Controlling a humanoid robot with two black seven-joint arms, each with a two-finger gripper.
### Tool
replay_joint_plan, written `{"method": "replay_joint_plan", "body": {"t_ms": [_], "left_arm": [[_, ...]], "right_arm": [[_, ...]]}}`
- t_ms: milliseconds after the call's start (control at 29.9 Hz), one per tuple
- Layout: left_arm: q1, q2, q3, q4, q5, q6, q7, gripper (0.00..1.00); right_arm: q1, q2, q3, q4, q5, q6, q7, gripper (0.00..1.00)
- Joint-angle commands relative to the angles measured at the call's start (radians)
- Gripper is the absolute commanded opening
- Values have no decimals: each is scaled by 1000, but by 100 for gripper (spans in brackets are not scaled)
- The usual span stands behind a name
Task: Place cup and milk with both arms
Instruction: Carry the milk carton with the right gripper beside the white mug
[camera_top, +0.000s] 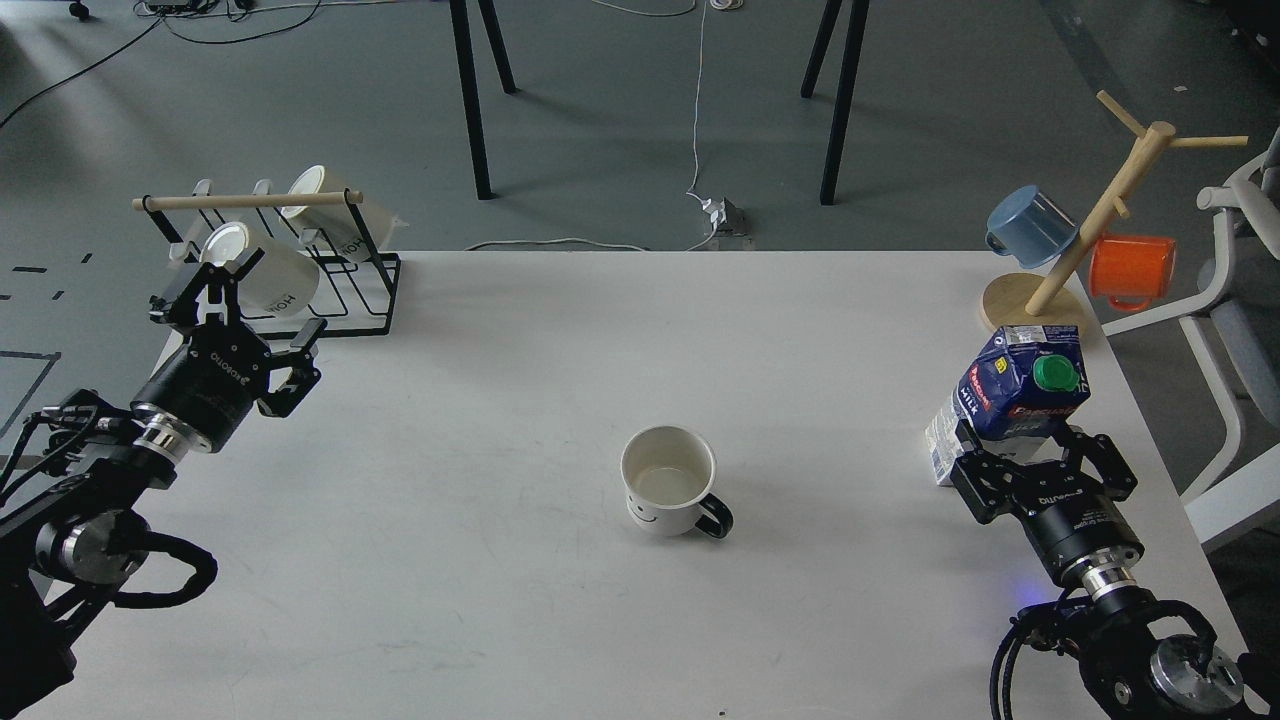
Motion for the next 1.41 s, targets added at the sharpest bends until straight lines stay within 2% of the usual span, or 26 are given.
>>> {"method": "replay_joint_plan", "body": {"t_ms": [0, 234, 502, 804, 1105, 1373], "left_arm": [[13, 1, 2, 1, 16, 13, 0, 98], [16, 1, 2, 6, 57, 25, 0, 98], [19, -21, 3, 30, 59, 25, 0, 98], [17, -28, 14, 46, 59, 27, 0, 98], [16, -27, 14, 46, 59, 25, 0, 98], [19, -28, 14, 46, 59, 27, 0, 98]], "right_arm": [[-3, -2, -4, 4, -2, 0, -2, 52], [-6, 0, -3, 16, -13, 0, -2, 49], [-9, -5, 5, 134, -13, 0, -3, 50], [-23, 26, -101, 223, -83, 0, -2, 50], [-89, 120, -150, 230, -195, 0, -2, 50], [-99, 144, -150, 214, -241, 0, -2, 50]]}}
